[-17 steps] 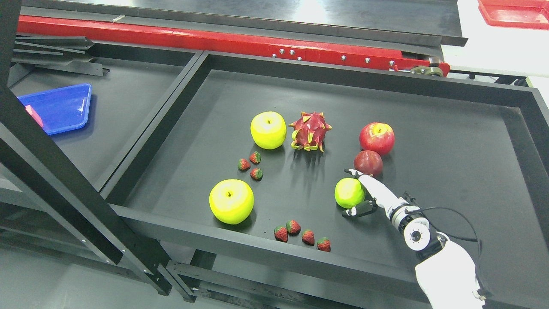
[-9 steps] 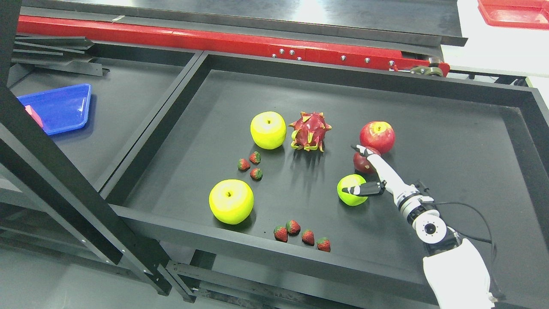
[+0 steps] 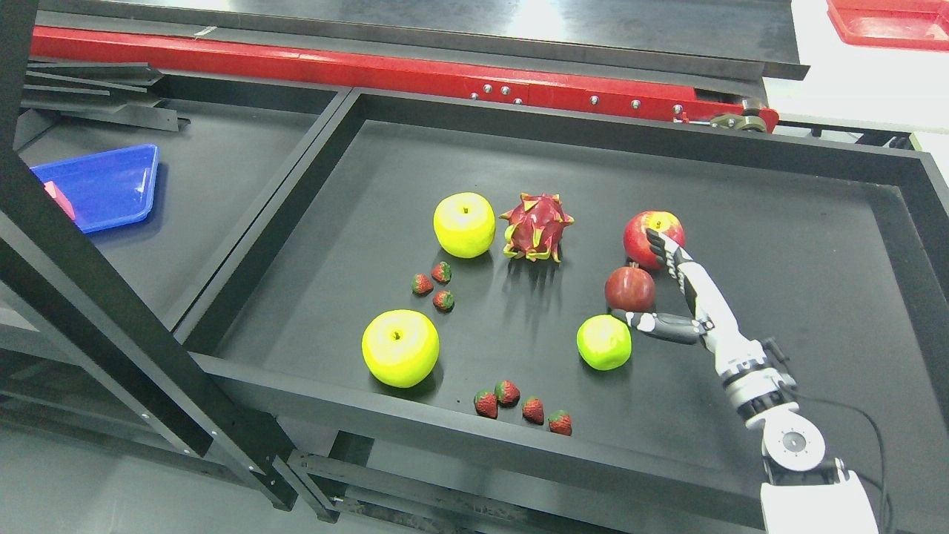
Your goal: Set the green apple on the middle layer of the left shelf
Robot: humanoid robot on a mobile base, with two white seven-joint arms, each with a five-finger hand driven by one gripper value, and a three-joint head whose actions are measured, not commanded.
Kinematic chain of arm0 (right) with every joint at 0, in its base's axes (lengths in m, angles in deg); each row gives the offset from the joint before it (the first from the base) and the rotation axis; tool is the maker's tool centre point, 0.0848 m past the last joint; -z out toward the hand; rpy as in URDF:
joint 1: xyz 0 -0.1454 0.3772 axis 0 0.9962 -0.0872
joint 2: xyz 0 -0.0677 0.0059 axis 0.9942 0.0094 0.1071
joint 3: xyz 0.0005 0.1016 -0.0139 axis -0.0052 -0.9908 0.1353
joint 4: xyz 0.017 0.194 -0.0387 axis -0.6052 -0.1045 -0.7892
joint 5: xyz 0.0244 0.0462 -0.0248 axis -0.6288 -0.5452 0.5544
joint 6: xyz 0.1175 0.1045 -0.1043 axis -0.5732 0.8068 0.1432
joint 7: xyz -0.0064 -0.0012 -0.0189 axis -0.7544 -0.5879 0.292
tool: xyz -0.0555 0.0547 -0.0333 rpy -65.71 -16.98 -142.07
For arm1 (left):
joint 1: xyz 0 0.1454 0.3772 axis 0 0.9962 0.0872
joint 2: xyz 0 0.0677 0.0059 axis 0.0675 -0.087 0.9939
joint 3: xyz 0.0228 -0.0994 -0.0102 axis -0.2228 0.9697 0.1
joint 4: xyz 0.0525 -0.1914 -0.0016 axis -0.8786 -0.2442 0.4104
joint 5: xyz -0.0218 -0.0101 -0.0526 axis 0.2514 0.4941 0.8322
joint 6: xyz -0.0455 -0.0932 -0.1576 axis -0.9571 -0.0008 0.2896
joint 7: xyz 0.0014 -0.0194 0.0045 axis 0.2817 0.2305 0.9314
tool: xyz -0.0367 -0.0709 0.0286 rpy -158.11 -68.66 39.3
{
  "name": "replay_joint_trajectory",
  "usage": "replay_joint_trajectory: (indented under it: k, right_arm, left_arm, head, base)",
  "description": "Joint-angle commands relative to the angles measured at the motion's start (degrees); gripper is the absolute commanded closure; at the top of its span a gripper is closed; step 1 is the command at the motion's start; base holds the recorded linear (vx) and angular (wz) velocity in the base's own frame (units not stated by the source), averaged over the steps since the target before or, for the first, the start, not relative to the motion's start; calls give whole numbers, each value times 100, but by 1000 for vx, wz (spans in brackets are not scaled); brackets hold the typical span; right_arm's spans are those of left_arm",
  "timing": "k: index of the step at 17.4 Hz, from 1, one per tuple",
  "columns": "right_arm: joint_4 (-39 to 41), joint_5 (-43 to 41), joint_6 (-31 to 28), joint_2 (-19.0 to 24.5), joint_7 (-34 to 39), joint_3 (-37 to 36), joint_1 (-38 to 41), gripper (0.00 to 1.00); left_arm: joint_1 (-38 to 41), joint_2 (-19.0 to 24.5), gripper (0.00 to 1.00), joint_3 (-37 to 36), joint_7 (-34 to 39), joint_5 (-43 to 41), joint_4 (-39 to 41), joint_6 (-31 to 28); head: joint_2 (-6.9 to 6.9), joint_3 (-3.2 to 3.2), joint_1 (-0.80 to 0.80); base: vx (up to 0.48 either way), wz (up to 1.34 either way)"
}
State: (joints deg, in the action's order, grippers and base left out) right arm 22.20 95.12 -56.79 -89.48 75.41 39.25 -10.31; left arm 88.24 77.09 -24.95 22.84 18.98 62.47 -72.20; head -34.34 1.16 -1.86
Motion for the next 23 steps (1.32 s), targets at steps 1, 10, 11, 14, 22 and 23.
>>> replay_joint_trajectory:
  k: [1,10,11,14,22,23]
  right_arm:
    - [1521,-633,-4,127,-389,-849,786,0]
    - [1512,-1109,5,127,-408,-466,1288,0]
    - [1495,-1100,-39,127,-425,-185,1253,0]
    - [1451,-1135,-311,127,-783,135,1261,0]
    - [1468,-1144,-276,127,-1392,187,1279,0]
    - [1468,-1144,-268,127,-1383,240,1279,0]
  left_arm:
    - [0,100,0,-1,-1,0,1,-11]
    - [0,100,0,-1,-1,0,1,-11]
    - [0,100,0,-1,8,0,1,-2]
    - [0,100,0,-1,-1,0,1,-2]
    - [0,100,0,-1,-1,0,1,-2]
    - [0,100,0,-1,-1,0,-8,-2]
  head:
    - [0,0,0]
    - [0,0,0]
    - [0,0,0]
    - [0,0,0]
    - [0,0,0]
    - [0,0,0]
  base:
    - [0,0]
    - [0,0]
    - [0,0]
    - [-11,0]
    - [-58,21]
    - [-76,-74]
